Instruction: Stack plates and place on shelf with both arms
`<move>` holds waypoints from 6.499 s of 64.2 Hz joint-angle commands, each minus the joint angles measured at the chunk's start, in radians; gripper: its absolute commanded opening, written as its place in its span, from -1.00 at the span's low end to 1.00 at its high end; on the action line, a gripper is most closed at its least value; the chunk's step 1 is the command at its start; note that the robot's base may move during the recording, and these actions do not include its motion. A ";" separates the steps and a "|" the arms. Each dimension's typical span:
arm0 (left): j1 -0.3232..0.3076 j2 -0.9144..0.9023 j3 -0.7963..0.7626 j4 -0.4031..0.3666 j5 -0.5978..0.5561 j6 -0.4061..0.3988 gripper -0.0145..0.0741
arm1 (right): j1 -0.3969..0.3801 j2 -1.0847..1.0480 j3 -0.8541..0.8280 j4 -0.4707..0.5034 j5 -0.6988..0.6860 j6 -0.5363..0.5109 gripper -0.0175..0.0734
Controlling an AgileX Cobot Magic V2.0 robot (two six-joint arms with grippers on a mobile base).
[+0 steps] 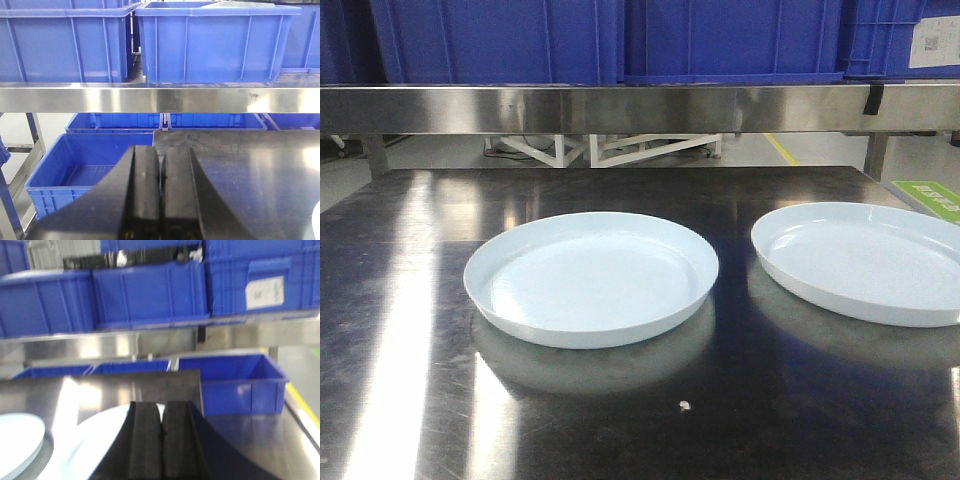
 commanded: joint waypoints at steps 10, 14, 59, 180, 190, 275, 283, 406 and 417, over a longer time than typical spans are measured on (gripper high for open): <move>0.002 0.001 -0.030 -0.006 -0.083 -0.009 -0.48 | -0.004 0.109 -0.166 -0.013 0.093 -0.003 -0.55; 0.002 0.001 -0.030 -0.006 -0.083 -0.009 -0.48 | -0.004 0.163 -0.199 -0.013 0.101 -0.003 -0.55; 0.002 0.001 -0.030 -0.006 -0.083 -0.009 -0.48 | -0.003 0.788 -0.500 0.169 0.358 0.004 -0.55; 0.002 0.001 -0.030 -0.006 -0.083 -0.009 -0.48 | -0.288 1.686 -1.136 0.169 0.807 0.004 0.11; 0.002 0.001 -0.030 -0.006 -0.083 -0.009 -0.48 | -0.288 1.688 -1.136 0.169 0.802 0.004 0.11; 0.002 0.001 -0.030 -0.006 -0.083 -0.009 -0.48 | -0.245 1.650 -1.136 0.156 0.799 0.004 -0.57; 0.002 0.001 -0.030 -0.006 -0.083 -0.009 -0.48 | -0.245 1.622 -1.136 0.156 0.808 0.004 -0.57; 0.002 0.001 -0.030 -0.006 -0.083 -0.009 -0.48 | 0.326 1.685 -1.138 0.291 0.540 0.215 -0.54; 0.002 0.001 -0.030 -0.006 -0.083 -0.009 -0.48 | 0.326 1.685 -1.138 0.291 0.537 0.215 -0.54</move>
